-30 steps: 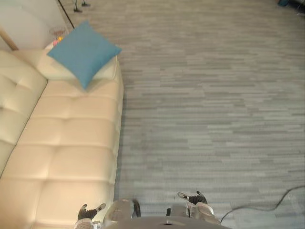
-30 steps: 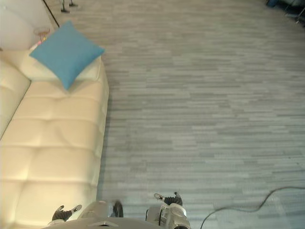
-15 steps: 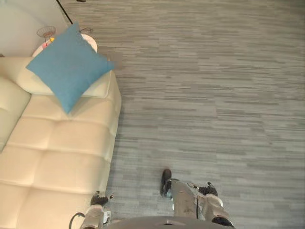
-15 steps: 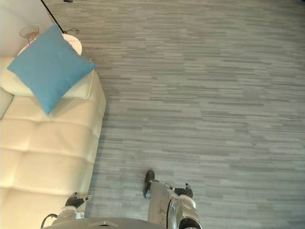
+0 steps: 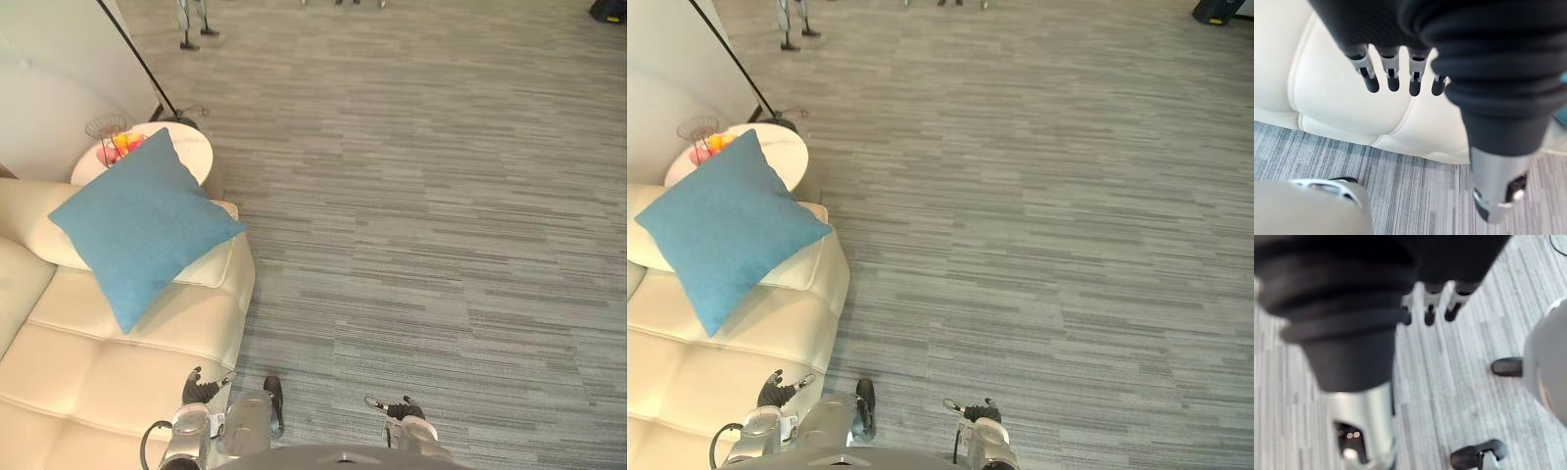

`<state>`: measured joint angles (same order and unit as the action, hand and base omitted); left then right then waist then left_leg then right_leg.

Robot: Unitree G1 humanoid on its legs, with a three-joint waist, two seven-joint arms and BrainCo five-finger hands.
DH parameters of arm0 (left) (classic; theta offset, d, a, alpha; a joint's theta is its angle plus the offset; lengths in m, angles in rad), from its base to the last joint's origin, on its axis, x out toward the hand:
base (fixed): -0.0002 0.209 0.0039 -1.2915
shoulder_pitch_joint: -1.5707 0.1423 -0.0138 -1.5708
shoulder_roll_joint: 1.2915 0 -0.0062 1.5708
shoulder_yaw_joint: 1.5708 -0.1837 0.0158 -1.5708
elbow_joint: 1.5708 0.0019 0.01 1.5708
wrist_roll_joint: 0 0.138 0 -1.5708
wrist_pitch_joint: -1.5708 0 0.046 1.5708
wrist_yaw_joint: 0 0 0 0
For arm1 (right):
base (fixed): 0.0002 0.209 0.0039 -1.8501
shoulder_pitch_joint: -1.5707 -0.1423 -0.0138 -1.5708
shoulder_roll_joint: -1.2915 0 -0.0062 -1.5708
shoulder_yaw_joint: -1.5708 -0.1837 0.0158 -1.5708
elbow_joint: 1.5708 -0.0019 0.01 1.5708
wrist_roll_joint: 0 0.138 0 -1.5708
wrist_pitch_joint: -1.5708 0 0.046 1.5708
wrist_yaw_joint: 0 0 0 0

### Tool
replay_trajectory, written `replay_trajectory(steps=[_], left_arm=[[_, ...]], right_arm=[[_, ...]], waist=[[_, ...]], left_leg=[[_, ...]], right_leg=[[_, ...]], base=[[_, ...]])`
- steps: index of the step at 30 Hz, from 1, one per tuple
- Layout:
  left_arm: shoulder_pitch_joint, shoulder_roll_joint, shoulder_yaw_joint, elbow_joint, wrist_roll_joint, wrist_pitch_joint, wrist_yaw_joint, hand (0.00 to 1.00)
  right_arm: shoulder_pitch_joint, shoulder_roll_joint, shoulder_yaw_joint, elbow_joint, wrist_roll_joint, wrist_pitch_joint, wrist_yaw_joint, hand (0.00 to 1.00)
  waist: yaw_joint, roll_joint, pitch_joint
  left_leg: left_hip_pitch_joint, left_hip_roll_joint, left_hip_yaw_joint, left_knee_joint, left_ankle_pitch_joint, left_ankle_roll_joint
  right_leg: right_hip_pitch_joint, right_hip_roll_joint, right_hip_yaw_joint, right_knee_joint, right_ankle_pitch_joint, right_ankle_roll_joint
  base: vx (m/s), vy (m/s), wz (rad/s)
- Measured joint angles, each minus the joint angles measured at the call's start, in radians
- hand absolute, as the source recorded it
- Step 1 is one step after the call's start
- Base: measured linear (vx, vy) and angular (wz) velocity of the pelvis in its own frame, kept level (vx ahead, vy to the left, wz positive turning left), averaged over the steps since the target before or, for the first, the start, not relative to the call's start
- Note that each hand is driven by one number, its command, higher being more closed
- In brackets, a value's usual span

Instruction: Pick up cushions and gather them together orderly.

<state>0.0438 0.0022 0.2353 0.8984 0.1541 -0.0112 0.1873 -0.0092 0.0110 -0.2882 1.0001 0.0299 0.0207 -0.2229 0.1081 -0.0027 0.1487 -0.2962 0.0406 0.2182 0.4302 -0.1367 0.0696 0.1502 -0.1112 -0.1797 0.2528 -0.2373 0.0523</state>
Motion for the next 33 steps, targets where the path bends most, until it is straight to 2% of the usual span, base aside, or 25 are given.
replay_trajectory(steps=[1,2,3,5,6,9,10,12,13,14,15,16,17,19,20,21,22,23,26,27,29,30,31,32,33], left_arm=[[-0.002,0.008,-0.004,0.017,0.001,0.000,0.000,0.00],[-0.004,0.016,-0.006,0.029,0.001,0.001,0.000,0.00],[-0.006,0.047,-0.028,0.061,0.006,0.013,0.001,0.00],[-0.003,0.058,-0.041,0.077,0.006,0.027,0.001,0.00],[0.008,0.055,-0.039,0.073,0.006,0.030,0.002,0.00],[0.008,0.049,-0.016,0.073,0.005,0.031,0.002,0.00],[0.007,0.045,0.006,0.072,0.002,0.032,0.003,0.00],[0.009,0.037,0.022,0.071,-0.002,0.032,0.004,0.00],[0.007,0.034,0.030,0.071,-0.002,0.032,0.004,0.00],[0.008,0.028,0.046,0.071,-0.002,0.032,0.005,0.00],[0.010,0.025,0.056,0.071,-0.002,0.032,0.006,0.00],[0.016,0.016,0.076,0.070,-0.003,0.032,0.010,0.00],[0.026,0.004,0.075,0.076,-0.002,0.032,0.011,0.00],[0.039,-0.015,0.082,0.075,-0.003,0.031,0.011,0.00],[0.038,-0.031,0.104,0.073,-0.004,0.031,0.011,0.00],[0.035,-0.045,0.124,0.071,-0.006,0.032,0.012,0.00],[0.037,-0.044,0.124,0.072,-0.008,0.032,0.014,0.00],[0.043,-0.037,0.110,0.070,-0.013,0.032,0.018,0.00],[0.049,-0.017,0.044,0.056,-0.012,0.030,0.020,0.00],[0.043,-0.007,0.025,0.056,-0.011,0.030,0.020,0.00],[0.038,-0.001,-0.006,0.059,-0.004,0.030,0.019,0.00],[0.032,0.005,-0.020,0.071,0.006,0.028,0.016,0.00],[0.026,0.026,-0.036,0.082,0.009,0.027,0.016,0.00],[0.027,0.060,-0.049,0.099,0.009,0.027,0.015,0.00],[0.029,0.075,-0.051,0.115,0.009,0.028,0.014,0.00]], right_arm=[[0.002,0.000,0.000,0.001,-0.007,0.001,0.001,0.00],[0.002,0.003,0.000,-0.001,-0.015,0.002,0.002,0.00],[-0.001,0.004,0.002,-0.009,-0.034,-0.005,0.003,0.00],[0.004,-0.002,0.011,-0.036,-0.037,-0.007,0.003,0.00],[0.013,-0.003,0.010,-0.045,-0.038,-0.012,0.004,0.00],[0.015,0.004,0.010,-0.078,-0.038,-0.017,0.004,0.00],[0.015,0.007,0.001,-0.082,-0.038,-0.019,0.004,0.00],[0.017,0.007,-0.011,-0.081,-0.037,-0.018,0.004,0.00],[0.018,0.005,-0.023,-0.080,-0.037,-0.017,0.004,0.00],[0.024,0.004,-0.034,-0.080,-0.037,-0.016,0.004,0.00],[0.030,0.002,-0.036,-0.079,-0.037,-0.015,0.004,0.00],[0.049,-0.003,-0.037,-0.079,-0.030,-0.013,0.004,0.00],[0.046,-0.019,-0.029,-0.078,-0.032,-0.013,0.004,0.00],[0.041,-0.034,-0.027,-0.068,-0.035,-0.012,0.003,0.00],[0.031,-0.040,-0.025,-0.062,-0.036,-0.012,0.004,0.00],[0.018,-0.042,-0.023,-0.068,-0.035,-0.013,0.003,0.00],[0.014,-0.039,-0.017,-0.065,-0.035,-0.010,0.003,0.00],[0.014,-0.031,0.005,-0.056,-0.033,-0.004,0.003,0.00],[0.019,-0.023,0.007,-0.044,-0.026,-0.005,0.002,0.00],[0.024,-0.027,0.006,-0.042,-0.023,-0.005,0.003,0.00],[0.028,-0.035,-0.002,-0.040,-0.017,-0.004,0.003,0.00],[0.027,-0.044,-0.010,-0.030,-0.018,-0.004,0.003,0.00],[0.025,-0.040,-0.009,-0.020,-0.018,-0.001,0.004,0.00],[0.025,-0.023,-0.009,0.000,-0.018,-0.003,0.004,0.00],[0.029,-0.012,-0.009,0.006,-0.019,-0.002,0.005,0.00]], waist=[[0.001,0.001,0.001],[-0.001,-0.001,0.003],[-0.016,-0.013,0.010],[-0.028,-0.012,0.014],[-0.027,-0.008,0.013],[-0.027,-0.012,0.011],[-0.026,-0.015,0.013],[-0.029,-0.011,0.013],[-0.029,-0.010,0.014],[-0.029,-0.010,0.014],[-0.029,-0.010,0.013],[-0.029,-0.006,0.006],[-0.031,0.012,-0.009],[-0.030,0.041,-0.032],[-0.025,0.069,-0.040],[-0.021,0.077,-0.034],[-0.018,0.079,-0.032],[-0.017,0.078,-0.031],[-0.027,0.063,-0.036],[-0.031,0.063,-0.037],[-0.035,0.067,-0.039],[-0.032,0.064,-0.041],[-0.027,0.044,-0.043],[-0.030,0.000,-0.044],[-0.031,-0.023,-0.042]], left_leg=[[0.027,-0.001,-0.001,0.016,-0.043,0.006],[0.047,-0.004,-0.003,0.016,-0.056,0.008],[0.115,-0.030,-0.026,0.017,-0.079,0.016],[0.187,-0.046,-0.050,0.012,-0.089,0.023],[0.265,-0.053,-0.074,-0.024,-0.102,0.032],[0.308,-0.055,-0.127,-0.056,-0.159,0.022],[0.331,-0.055,-0.159,-0.059,-0.175,0.015],[0.362,-0.050,-0.211,-0.069,-0.195,0.003],[0.377,-0.047,-0.274,-0.065,-0.228,-0.005],[0.382,-0.045,-0.317,-0.059,-0.254,-0.017],[0.388,-0.046,-0.342,-0.053,-0.267,-0.025],[0.396,-0.043,-0.422,-0.021,-0.314,-0.048],[0.399,-0.018,-0.476,-0.012,-0.326,-0.069],[0.349,0.006,-0.509,0.055,-0.301,-0.090],[0.278,0.024,-0.493,0.175,-0.267,-0.130],[0.217,0.054,-0.440,0.287,-0.233,-0.165],[0.199,0.072,-0.399,0.322,-0.231,-0.164],[0.186,0.127,-0.276,0.373,-0.232,-0.158],[0.165,0.189,-0.046,0.285,-0.231,-0.146],[0.152,0.191,0.009,0.192,-0.215,-0.136],[0.137,0.178,0.061,0.013,-0.109,-0.138],[0.136,0.154,0.055,-0.097,0.009,-0.136],[0.151,0.125,0.052,-0.145,0.038,-0.127],[0.184,0.082,0.041,-0.231,0.078,-0.116],[0.197,0.063,0.033,-0.253,0.086,-0.110]], right_leg=[[-0.071,-0.016,0.031,0.206,0.014,0.029],[-0.111,-0.028,0.046,0.317,0.037,0.068],[-0.217,-0.052,0.094,0.619,0.090,0.142],[-0.276,-0.068,0.086,0.807,0.081,0.128],[-0.337,-0.074,0.050,0.855,0.052,0.082],[-0.431,-0.067,0.012,0.761,0.023,0.059],[-0.462,-0.042,0.020,0.615,0.007,0.045],[-0.465,0.013,0.078,0.401,0.011,0.042],[-0.467,0.064,0.186,0.229,0.046,0.041],[-0.462,0.083,0.259,0.148,0.078,0.040],[-0.461,0.085,0.284,0.124,0.090,0.041],[-0.460,0.082,0.280,0.164,0.160,0.046],[-0.464,0.085,0.226,0.226,0.141,0.030],[-0.465,0.078,0.145,0.262,0.086,0.001],[-0.449,0.075,0.093,0.261,0.069,-0.023],[-0.413,0.076,0.059,0.239,0.059,-0.042],[-0.388,0.076,0.048,0.227,0.055,-0.048],[-0.307,0.068,0.002,0.179,0.054,-0.057],[-0.195,0.018,-0.102,0.082,0.055,-0.056],[-0.177,0.003,-0.140,0.053,0.060,-0.047],[-0.167,-0.005,-0.183,0.024,0.073,-0.025],[-0.167,0.006,-0.188,0.004,0.080,-0.012],[-0.166,-0.009,-0.180,-0.009,0.098,-0.002],[-0.154,-0.030,-0.167,-0.034,0.115,0.001],[-0.142,-0.044,-0.164,-0.039,0.115,0.002]], base=[[0.40,0.197,0.01],[0.55,0.248,0.19],[0.53,0.182,0.51],[0.43,0.100,0.67],[0.27,0.021,0.59],[0.32,-0.041,0.61],[0.24,-0.095,0.63],[0.34,-0.179,0.84],[0.40,-0.272,1.19],[0.34,-0.263,1.26],[0.38,-0.329,1.46],[0.41,-0.380,1.53],[0.43,-0.375,1.56],[0.42,-0.332,1.21],[0.49,-0.343,1.30],[0.39,-0.264,1.00],[0.34,-0.225,0.90],[0.23,-0.170,0.72],[0.22,-0.137,0.98],[0.15,-0.017,1.14],[0.10,0.064,0.83],[0.10,0.076,0.61],[0.13,0.138,0.67],[0.09,0.118,0.51],[0.10,0.154,0.45]])
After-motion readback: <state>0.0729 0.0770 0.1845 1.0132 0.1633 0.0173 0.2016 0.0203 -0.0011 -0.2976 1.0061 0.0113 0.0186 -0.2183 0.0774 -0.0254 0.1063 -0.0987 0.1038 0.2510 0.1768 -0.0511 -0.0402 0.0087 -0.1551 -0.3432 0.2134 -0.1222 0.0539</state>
